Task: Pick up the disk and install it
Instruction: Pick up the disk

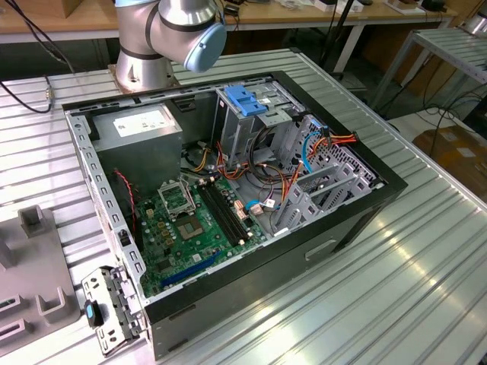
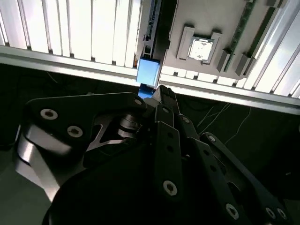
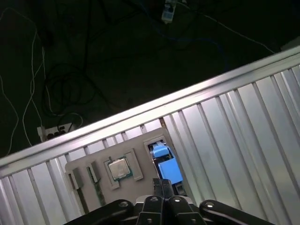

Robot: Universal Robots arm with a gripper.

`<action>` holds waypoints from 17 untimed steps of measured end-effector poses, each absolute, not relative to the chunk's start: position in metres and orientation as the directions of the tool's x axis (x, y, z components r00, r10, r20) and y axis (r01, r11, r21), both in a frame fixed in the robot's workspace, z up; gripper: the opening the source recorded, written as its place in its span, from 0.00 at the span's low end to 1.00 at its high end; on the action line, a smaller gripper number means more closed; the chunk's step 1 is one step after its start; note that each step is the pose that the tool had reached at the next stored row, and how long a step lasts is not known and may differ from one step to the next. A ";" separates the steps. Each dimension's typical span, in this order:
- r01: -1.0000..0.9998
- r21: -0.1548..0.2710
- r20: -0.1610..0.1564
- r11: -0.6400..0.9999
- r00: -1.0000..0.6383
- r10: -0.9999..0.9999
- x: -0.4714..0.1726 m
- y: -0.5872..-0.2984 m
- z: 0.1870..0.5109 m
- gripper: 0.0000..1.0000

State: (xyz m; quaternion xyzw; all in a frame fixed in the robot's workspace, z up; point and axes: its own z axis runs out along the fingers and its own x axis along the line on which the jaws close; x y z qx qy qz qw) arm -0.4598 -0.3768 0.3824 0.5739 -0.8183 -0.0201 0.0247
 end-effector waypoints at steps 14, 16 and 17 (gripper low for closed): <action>-0.979 0.036 0.010 0.203 -0.203 -0.979 -0.460 -0.377 0.369 0.42; -0.981 0.034 0.010 0.191 -0.191 -0.981 -0.460 -0.377 0.366 0.48; -0.983 0.033 0.009 0.182 -0.181 -0.983 -0.460 -0.377 0.364 0.48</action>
